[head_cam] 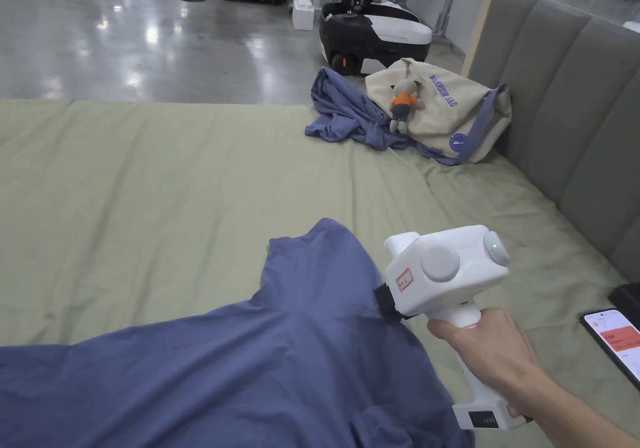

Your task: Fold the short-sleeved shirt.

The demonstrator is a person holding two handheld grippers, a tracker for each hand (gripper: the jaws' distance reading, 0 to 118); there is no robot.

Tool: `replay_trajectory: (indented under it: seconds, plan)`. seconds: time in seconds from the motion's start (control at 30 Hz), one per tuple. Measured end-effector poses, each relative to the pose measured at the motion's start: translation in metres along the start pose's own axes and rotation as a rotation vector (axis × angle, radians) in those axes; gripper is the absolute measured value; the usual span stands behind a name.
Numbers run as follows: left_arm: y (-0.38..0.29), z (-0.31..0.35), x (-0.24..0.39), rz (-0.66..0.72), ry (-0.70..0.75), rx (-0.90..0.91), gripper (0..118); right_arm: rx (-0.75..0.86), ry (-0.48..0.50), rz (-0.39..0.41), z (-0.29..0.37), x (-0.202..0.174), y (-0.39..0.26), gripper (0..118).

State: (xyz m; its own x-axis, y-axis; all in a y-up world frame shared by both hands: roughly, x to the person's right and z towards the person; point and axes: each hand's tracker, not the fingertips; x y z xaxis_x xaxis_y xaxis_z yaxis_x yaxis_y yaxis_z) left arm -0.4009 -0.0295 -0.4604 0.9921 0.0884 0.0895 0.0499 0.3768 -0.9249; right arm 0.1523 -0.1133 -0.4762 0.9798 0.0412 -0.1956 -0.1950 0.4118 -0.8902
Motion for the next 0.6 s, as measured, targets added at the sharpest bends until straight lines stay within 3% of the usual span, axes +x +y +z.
replay_trajectory:
  seconds: [0.03, 0.13, 0.3, 0.6]
  plan:
    - [0.0, -0.001, 0.001, -0.003, -0.002, -0.003, 3, -0.02, 0.048, -0.005, -0.003, -0.001, -0.001, 4]
    - [-0.006, 0.004, 0.011, -0.002, -0.006, 0.002, 3, 0.025, 0.071, -0.074, 0.003, 0.003, -0.006, 4]
    - [-0.018, 0.024, 0.016, -0.006, -0.037, 0.085, 3, 0.171, 0.18, -0.212, 0.037, 0.025, -0.009, 4]
    - [-0.05, 0.08, -0.025, 0.119, -0.121, 0.285, 3, 0.329, 0.271, -0.314, 0.107, 0.053, -0.048, 4]
